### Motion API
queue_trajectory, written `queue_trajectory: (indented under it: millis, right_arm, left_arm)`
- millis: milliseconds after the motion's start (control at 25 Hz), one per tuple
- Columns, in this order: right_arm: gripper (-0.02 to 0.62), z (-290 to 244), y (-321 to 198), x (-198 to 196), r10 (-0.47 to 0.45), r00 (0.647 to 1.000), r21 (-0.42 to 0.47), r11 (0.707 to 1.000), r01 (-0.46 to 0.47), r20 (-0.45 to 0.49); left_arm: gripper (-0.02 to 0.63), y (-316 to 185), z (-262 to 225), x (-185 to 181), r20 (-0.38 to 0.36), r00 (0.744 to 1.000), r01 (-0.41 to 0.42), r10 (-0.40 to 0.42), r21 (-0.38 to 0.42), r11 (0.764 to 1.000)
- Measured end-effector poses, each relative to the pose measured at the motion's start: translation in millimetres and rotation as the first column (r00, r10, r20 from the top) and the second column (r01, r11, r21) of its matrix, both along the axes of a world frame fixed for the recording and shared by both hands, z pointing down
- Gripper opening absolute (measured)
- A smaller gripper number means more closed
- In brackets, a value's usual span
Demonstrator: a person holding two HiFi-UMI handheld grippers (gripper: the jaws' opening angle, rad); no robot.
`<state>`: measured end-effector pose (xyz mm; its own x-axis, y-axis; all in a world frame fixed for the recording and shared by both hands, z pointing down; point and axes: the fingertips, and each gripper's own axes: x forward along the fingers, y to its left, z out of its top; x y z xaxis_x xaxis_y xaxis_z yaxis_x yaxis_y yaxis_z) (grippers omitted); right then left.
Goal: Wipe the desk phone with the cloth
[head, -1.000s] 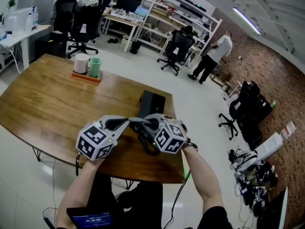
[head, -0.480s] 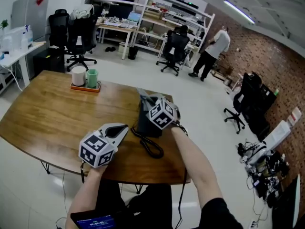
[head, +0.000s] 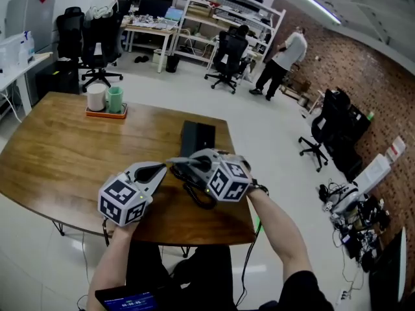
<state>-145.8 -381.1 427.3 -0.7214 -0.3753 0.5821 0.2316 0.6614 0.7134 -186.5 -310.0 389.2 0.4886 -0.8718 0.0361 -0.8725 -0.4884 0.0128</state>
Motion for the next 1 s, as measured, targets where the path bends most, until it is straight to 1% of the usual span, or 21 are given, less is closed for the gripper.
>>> queue_trajectory:
  millis: [40, 80, 120, 160, 200, 240, 280, 360, 440, 520, 640, 760, 840, 880, 960, 1000]
  right_arm:
    - [0.025, -18.2, -26.9, -4.5, 0.080, 0.993, 0.007, 0.997, -0.080, 0.086]
    - [0.025, -35.3, -55.8, -8.1, 0.166, 0.972, 0.005, 0.986, -0.169, 0.168]
    - [0.025, -48.8, -82.9, -10.7, 0.245, 0.940, -0.007, 0.968, -0.251, 0.236]
    - [0.025, -57.4, -106.3, -13.1, 0.309, 0.907, -0.025, 0.949, -0.316, 0.284]
    - [0.025, -61.1, -125.7, -15.7, 0.358, 0.880, -0.042, 0.931, -0.364, 0.311]
    - [0.025, -60.0, -141.3, -18.2, 0.394, 0.862, -0.053, 0.916, -0.398, 0.320]
    - [0.025, -55.7, -152.7, -20.4, 0.418, 0.853, -0.059, 0.905, -0.422, 0.314]
    - [0.025, -46.1, -161.3, -23.2, 0.427, 0.857, -0.050, 0.900, -0.432, 0.288]
    - [0.023, -40.2, -155.0, -20.4, 0.406, 0.874, -0.031, 0.910, -0.413, 0.266]
    - [0.023, -33.9, -137.8, -14.5, 0.363, 0.903, -0.015, 0.929, -0.370, 0.230]
    - [0.023, -18.9, -94.9, -4.9, 0.259, 0.953, 0.017, 0.964, -0.265, 0.157]
    - [0.023, 3.8, -42.6, 8.7, 0.148, 0.986, 0.038, 0.988, -0.151, 0.071]
    - [0.023, 20.2, -9.6, 17.7, 0.066, 0.998, 0.041, 0.997, -0.066, -0.015]
    - [0.023, 28.6, 5.4, 24.1, 0.025, 0.997, 0.030, 0.999, -0.023, -0.070]
    - [0.025, 41.8, 28.9, 38.3, -0.048, 0.982, -0.010, 0.999, 0.047, -0.182]
    - [0.025, 41.7, 33.0, 41.4, -0.066, 0.976, -0.017, 0.998, 0.063, -0.206]
  left_arm:
    - [-0.008, -0.1, 1.2, -1.3, -0.001, 1.000, 0.000, 0.000, 0.001, 1.000]
    - [-0.008, -0.1, 2.7, -2.6, -0.005, 1.000, 0.000, 0.000, 0.000, 1.000]
    - [-0.006, 0.1, 4.5, -3.6, -0.010, 1.000, 0.002, -0.002, -0.001, 1.000]
    - [-0.008, 0.4, 6.0, -4.3, -0.014, 1.000, 0.005, -0.005, -0.003, 1.000]
    - [-0.008, 0.4, 7.0, -4.5, -0.017, 1.000, 0.007, -0.007, -0.004, 1.000]
    - [-0.006, 0.1, 7.5, -4.2, -0.018, 1.000, 0.010, -0.010, -0.005, 1.000]
    - [-0.008, -0.6, 7.5, -3.5, -0.018, 1.000, 0.011, -0.011, -0.005, 1.000]
    - [-0.008, -1.6, 6.5, -1.1, -0.020, 1.000, 0.012, -0.012, -0.005, 1.000]
    - [-0.006, -1.5, 4.7, 2.4, -0.016, 1.000, 0.008, -0.008, -0.007, 1.000]
    - [-0.008, -1.3, 2.9, 5.5, -0.006, 1.000, 0.003, -0.004, -0.011, 1.000]
    - [-0.008, -1.4, 1.3, 6.7, 0.001, 1.000, 0.003, -0.003, -0.012, 1.000]
    - [-0.008, -1.5, 1.8, 6.4, 0.006, 1.000, 0.001, -0.001, -0.013, 1.000]
    - [-0.008, -1.9, 2.3, 5.6, 0.009, 1.000, 0.002, -0.002, -0.011, 1.000]
    - [-0.008, -2.2, 2.2, 5.6, 0.008, 1.000, 0.003, -0.003, -0.009, 1.000]
    - [-0.006, -2.6, 2.7, 6.1, 0.005, 1.000, 0.002, -0.002, -0.009, 1.000]
    - [-0.006, -2.6, 3.3, 6.0, 0.006, 1.000, 0.002, -0.002, -0.011, 1.000]
